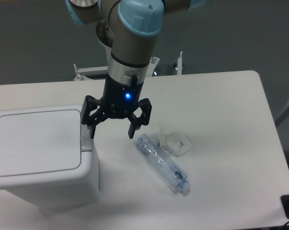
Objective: Open the trash can
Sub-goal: 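Lower the gripper onto the grey button to press it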
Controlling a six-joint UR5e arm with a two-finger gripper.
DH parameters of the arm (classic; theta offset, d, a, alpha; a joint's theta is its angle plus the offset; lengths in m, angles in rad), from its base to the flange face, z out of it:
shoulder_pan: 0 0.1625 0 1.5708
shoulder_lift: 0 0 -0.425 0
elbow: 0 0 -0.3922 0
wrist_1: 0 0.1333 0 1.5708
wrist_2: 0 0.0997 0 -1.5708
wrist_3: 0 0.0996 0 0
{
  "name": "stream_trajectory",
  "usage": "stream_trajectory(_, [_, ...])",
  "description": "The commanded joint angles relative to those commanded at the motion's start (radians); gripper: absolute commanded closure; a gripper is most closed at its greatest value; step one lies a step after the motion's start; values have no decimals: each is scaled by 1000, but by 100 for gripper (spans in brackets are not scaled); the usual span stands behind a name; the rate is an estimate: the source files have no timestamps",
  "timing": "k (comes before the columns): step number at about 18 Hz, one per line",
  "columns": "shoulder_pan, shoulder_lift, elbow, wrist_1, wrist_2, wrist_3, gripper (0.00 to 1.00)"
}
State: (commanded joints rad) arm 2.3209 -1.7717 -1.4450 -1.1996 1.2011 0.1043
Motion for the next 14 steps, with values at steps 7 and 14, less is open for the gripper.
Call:
stream_trajectory(7, [-11, -6, -14, 26, 3, 2, 0])
stream_trajectory(14, [-12, -11, -14, 32, 3, 5, 0])
